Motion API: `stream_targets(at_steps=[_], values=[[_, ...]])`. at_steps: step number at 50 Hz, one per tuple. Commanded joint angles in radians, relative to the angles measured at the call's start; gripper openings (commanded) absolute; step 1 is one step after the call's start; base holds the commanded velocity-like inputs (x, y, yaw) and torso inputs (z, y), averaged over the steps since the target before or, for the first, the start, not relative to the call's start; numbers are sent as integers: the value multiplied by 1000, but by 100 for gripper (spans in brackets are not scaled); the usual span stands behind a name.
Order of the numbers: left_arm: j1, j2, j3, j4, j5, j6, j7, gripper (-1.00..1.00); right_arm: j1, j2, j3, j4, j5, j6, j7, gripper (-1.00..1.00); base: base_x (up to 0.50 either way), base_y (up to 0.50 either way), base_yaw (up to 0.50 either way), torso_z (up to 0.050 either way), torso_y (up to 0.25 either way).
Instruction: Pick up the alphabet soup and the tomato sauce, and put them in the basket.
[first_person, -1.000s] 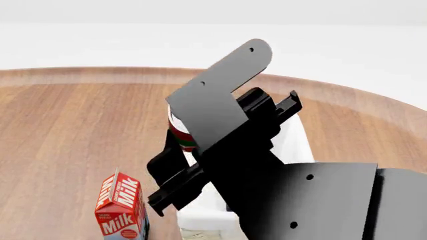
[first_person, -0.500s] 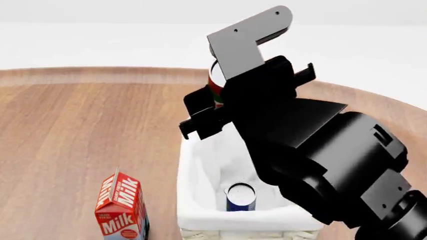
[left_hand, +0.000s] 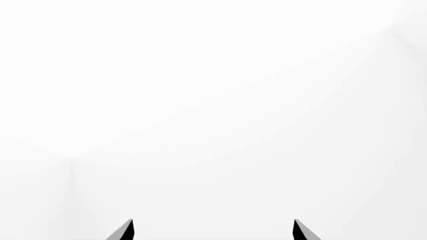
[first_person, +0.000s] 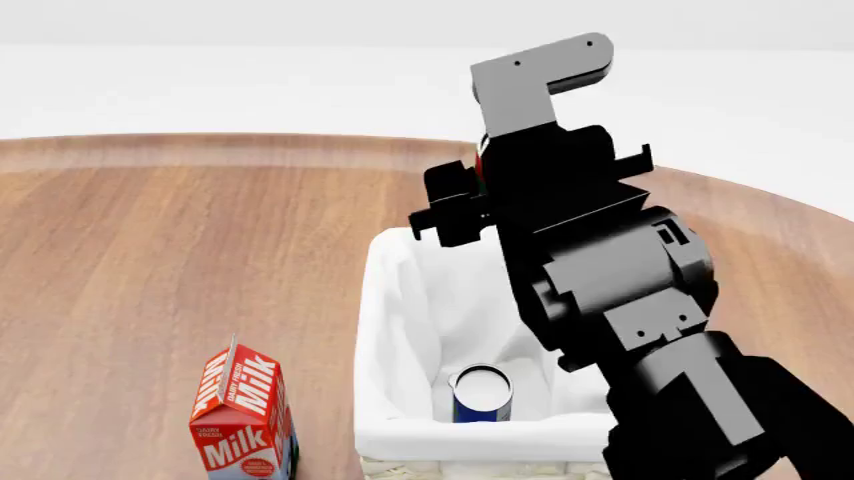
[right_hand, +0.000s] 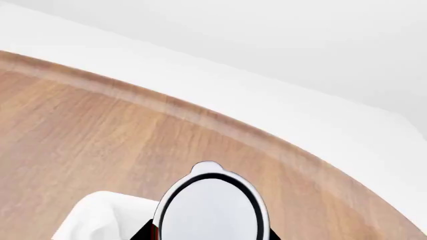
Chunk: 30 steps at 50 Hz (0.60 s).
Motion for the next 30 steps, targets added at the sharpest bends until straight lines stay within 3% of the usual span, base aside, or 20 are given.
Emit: stream_targets(at_steps=[1, 30], values=[[13, 0, 0, 0, -4, 7, -5, 100, 46, -141, -5, 393, -93, -136, -123, -100, 0, 0, 0, 0, 0], [16, 0, -7, 0, -13, 11, -6, 100, -1, -175, 243, 421, -274, 36, -191, -100, 0, 0, 0, 0, 0]])
